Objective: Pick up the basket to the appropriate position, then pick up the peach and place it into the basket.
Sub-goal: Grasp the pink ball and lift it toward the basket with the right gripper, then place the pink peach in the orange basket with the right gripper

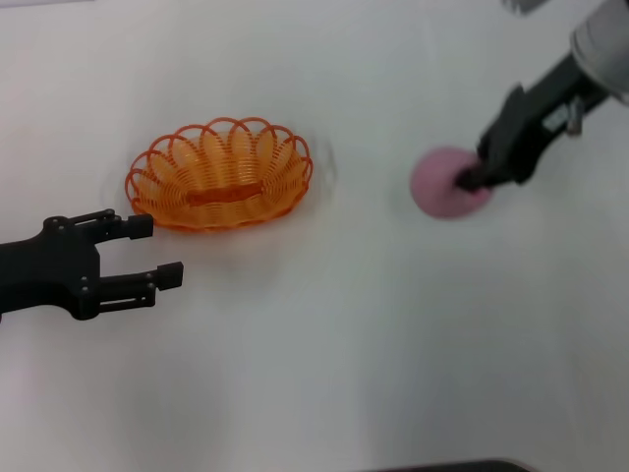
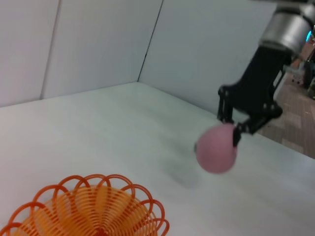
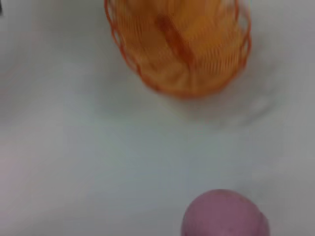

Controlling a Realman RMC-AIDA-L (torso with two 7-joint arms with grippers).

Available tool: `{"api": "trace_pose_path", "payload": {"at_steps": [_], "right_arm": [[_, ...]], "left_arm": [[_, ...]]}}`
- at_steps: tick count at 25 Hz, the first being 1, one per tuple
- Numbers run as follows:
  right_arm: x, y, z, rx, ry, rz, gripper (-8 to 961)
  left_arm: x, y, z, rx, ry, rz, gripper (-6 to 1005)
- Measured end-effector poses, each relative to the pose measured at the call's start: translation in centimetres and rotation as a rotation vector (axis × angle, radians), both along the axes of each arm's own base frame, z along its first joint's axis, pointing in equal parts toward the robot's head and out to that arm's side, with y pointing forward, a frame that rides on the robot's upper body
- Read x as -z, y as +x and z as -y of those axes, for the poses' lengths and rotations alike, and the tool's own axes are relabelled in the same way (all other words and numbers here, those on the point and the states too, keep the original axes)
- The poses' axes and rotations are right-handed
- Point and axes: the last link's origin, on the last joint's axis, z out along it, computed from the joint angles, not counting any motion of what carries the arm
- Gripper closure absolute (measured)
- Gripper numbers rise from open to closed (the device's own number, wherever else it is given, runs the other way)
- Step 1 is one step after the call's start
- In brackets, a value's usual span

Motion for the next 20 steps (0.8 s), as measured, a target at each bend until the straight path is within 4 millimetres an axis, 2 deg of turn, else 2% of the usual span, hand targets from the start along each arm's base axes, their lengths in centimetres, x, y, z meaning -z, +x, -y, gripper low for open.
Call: {"api": "trace_pose_path", "payload": {"at_steps": [5, 10, 14, 18, 20], "right_arm": [[-0.3, -3.7, -0.8, -0.106, 0.016, -0.090, 771], [1.2, -6.7, -1.9, -0.230, 0.049, -0.267, 761], [3.1, -7.6, -2.7, -0.289, 0.100, -0.429, 753], [5.5, -7.5, -3.2, -0.320, 0.124, -0.545, 745], [6.4, -7.4, -3.2, -0.324, 0.123, -0.570, 668]], "left_arm": [[-0.1, 0.0, 0.0, -0.004, -0.005, 0.003, 197], [-0.1, 0.1, 0.1, -0.004, -0.013, 0.007, 198], [-0.1, 0.2, 0.1, -0.010, -0.022, 0.009, 198], [0.0, 0.3, 0.0, -0.013, -0.030, 0.011, 198], [0.0, 0.3, 0.0, -0.014, -0.030, 0.012, 198]]}}
